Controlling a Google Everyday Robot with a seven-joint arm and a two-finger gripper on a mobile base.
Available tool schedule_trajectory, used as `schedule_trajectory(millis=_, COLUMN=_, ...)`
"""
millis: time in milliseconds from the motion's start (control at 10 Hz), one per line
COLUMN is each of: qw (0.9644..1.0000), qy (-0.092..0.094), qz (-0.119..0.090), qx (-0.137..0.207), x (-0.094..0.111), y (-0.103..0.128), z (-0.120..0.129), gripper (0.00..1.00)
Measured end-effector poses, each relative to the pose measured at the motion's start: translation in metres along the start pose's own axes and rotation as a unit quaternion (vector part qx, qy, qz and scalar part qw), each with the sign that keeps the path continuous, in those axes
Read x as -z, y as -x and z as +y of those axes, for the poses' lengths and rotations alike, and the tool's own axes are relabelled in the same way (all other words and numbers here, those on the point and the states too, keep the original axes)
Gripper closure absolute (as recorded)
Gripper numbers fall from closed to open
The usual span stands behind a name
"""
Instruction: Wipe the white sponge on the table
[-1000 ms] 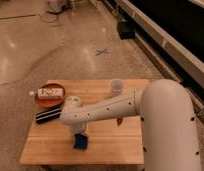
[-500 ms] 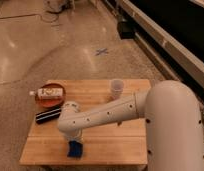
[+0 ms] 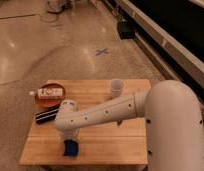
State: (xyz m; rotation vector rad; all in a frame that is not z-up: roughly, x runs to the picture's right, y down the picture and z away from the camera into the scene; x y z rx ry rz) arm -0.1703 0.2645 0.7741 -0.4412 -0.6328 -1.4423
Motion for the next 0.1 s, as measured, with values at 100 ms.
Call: schedule_trajectory(millis=100, qw=1.0000, qy=0.000, qz=0.000, qx=0.000, x=0.0001, y=-0.0001, z=0.0001, gripper=0.36)
